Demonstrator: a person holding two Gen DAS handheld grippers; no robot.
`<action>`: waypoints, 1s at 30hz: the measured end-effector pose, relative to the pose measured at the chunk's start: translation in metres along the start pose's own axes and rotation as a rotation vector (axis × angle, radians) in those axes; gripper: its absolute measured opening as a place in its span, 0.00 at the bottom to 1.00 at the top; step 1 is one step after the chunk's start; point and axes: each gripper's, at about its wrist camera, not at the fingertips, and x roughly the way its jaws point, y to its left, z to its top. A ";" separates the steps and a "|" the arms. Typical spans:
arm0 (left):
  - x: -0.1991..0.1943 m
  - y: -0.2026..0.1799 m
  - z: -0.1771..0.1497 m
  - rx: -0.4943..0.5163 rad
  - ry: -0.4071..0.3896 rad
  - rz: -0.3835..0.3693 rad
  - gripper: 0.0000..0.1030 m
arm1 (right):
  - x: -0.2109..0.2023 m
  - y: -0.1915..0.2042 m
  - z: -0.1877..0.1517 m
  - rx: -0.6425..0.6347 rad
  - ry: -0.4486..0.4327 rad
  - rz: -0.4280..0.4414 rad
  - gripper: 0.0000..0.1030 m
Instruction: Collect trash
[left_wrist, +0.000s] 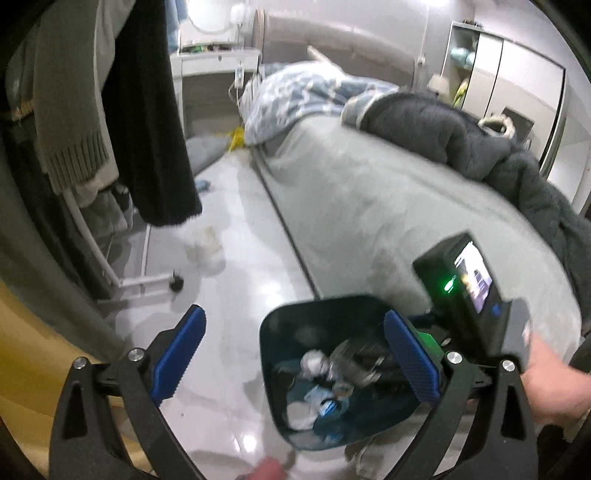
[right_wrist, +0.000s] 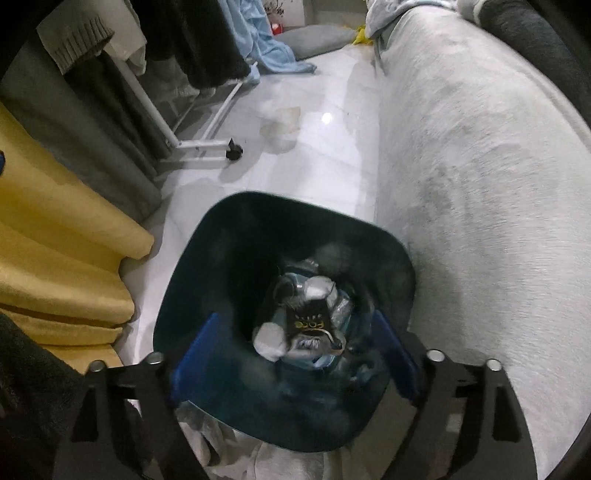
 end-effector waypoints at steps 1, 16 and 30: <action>-0.006 -0.002 0.005 -0.005 -0.020 0.001 0.96 | -0.004 0.000 0.002 0.002 -0.011 -0.003 0.89; -0.060 -0.058 0.030 0.063 -0.169 0.012 0.97 | -0.144 -0.051 -0.023 0.107 -0.343 -0.124 0.97; -0.115 -0.121 0.030 0.191 -0.323 -0.100 0.97 | -0.276 -0.092 -0.106 0.193 -0.587 -0.310 0.97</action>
